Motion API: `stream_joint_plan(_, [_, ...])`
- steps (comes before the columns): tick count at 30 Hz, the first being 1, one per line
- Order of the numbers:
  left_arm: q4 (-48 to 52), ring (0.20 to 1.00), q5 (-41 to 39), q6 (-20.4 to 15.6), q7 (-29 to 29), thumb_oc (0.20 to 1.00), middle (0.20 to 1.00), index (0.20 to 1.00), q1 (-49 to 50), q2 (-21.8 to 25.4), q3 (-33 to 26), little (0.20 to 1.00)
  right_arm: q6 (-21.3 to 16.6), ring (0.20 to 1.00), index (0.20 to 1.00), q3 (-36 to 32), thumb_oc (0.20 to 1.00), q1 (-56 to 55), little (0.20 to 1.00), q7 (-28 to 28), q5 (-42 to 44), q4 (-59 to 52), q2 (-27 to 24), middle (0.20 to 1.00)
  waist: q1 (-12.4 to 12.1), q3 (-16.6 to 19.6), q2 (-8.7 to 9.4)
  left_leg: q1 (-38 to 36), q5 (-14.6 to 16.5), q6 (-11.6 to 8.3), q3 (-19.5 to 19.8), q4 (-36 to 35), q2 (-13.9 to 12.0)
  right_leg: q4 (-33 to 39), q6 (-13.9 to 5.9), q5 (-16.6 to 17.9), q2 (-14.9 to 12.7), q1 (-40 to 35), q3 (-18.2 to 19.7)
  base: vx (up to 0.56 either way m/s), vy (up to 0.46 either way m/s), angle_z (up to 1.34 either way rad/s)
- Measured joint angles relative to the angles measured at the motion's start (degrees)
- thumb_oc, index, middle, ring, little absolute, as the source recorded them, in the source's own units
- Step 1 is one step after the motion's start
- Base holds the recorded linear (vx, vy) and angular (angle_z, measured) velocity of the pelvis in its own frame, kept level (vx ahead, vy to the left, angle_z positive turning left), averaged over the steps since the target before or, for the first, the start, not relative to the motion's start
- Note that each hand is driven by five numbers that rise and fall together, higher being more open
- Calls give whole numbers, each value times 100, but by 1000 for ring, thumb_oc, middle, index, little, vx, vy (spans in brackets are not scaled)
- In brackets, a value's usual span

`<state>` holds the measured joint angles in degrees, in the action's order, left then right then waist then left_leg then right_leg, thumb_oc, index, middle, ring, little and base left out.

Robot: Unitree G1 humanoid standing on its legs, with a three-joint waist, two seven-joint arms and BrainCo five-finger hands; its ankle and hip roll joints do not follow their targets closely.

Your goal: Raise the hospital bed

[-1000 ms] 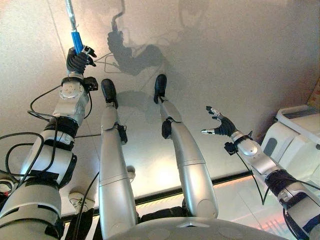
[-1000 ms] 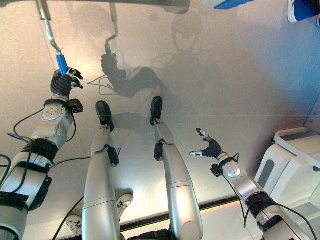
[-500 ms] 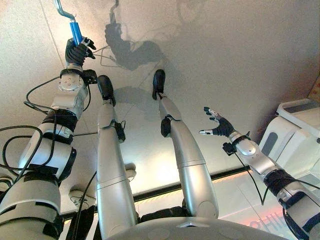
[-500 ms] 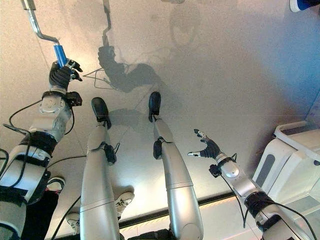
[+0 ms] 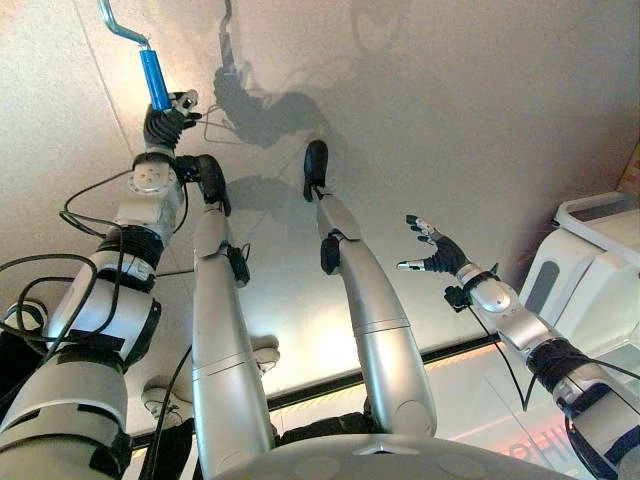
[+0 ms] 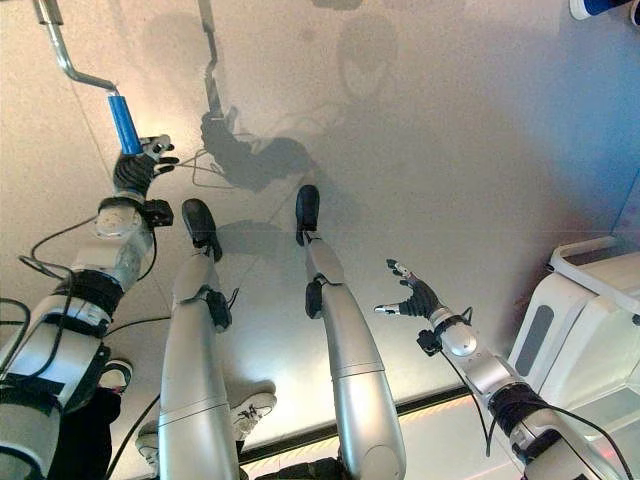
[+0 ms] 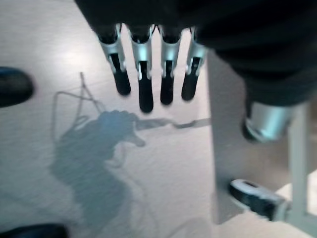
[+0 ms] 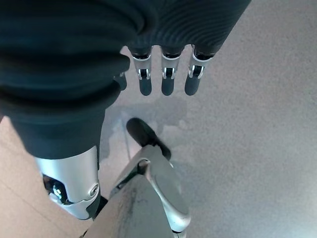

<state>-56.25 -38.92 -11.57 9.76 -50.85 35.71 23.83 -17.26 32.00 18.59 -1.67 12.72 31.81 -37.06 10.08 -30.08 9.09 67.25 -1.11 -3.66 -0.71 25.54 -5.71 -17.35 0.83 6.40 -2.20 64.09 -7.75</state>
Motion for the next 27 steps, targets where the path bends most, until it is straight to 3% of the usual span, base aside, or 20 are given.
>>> stream_joint_plan(23, [-407, 1000, 224, 111, -126, 1000, 1000, 1000, 803, -618, -41, 1000, 15, 1000, 1000, 47, 1000, 39, 1000, -15, -4, 168, 115, 1000, -126, 0, 0, -568, -280, -35, 10, -503, 94, -81, 8, -62, -127, -323, -65, -21, -31, 3])
stream_joint_plan(27, [-431, 1000, 698, 142, -249, 1000, 1000, 1000, 1383, -799, -43, 1000, 69, 1000, 1000, -129, 1000, 38, 1000, -53, -22, 1063, 726, 1000, -235, -3, -4, -1160, -346, -50, 29, -714, 168, -250, 8, -223, -220, -759, -89, -38, 23, 11])
